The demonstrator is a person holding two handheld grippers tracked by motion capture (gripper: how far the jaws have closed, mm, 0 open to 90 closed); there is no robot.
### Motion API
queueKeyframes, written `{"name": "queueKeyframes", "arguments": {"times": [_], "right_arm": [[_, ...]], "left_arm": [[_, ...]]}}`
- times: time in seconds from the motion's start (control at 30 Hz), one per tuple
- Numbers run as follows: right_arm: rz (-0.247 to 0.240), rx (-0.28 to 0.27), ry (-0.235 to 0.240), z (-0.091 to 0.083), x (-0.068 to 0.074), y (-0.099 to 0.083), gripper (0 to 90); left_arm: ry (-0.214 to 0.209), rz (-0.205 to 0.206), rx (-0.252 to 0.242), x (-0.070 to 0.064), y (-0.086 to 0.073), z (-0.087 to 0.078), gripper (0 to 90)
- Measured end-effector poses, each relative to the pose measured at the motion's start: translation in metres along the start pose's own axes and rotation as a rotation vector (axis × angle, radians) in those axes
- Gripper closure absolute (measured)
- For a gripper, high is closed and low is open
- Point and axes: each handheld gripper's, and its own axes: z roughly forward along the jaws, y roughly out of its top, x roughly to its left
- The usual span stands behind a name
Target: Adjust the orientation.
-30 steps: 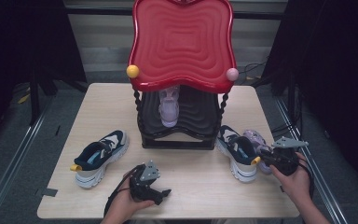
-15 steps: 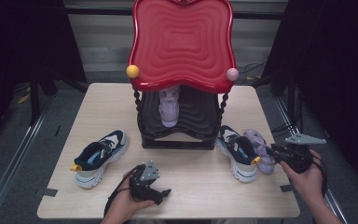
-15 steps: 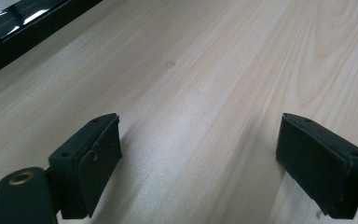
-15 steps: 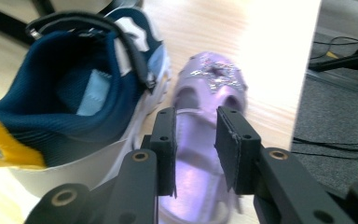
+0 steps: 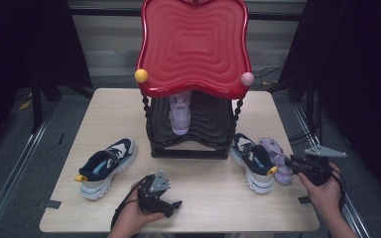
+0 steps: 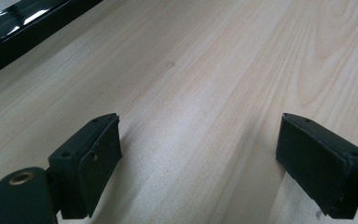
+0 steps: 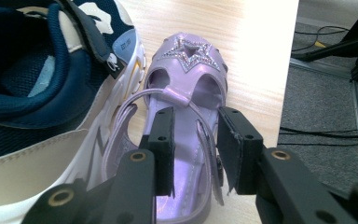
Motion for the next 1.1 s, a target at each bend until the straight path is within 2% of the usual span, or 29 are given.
{"name": "queueKeyframes", "arguments": {"times": [0.37, 0.53, 0.77, 0.93, 1.1], "right_arm": [[0.053, -0.062, -0.035, 0.007, 0.003, -0.011, 67.6], [0.062, -0.048, -0.043, 0.011, 0.002, -0.014, 63.9], [0.074, -0.05, -0.052, 0.015, 0.0, -0.02, 65.9], [0.099, -0.064, -0.057, 0.017, 0.001, -0.022, 67.2], [0.093, -0.062, -0.067, 0.019, 0.002, -0.023, 67.4]], "left_arm": [[-0.002, 0.002, -0.006, 0.0, 0.0, 0.0, 13.4], [-0.001, 0.001, -0.003, 0.0, 0.0, 0.0, 13.4], [-0.001, 0.003, -0.006, 0.0, 0.0, 0.0, 13.4], [0.0, 0.0, 0.0, 0.0, 0.0, 0.0, 13.4], [-0.001, 0.001, -0.006, 0.0, 0.0, 0.0, 13.4]]}}
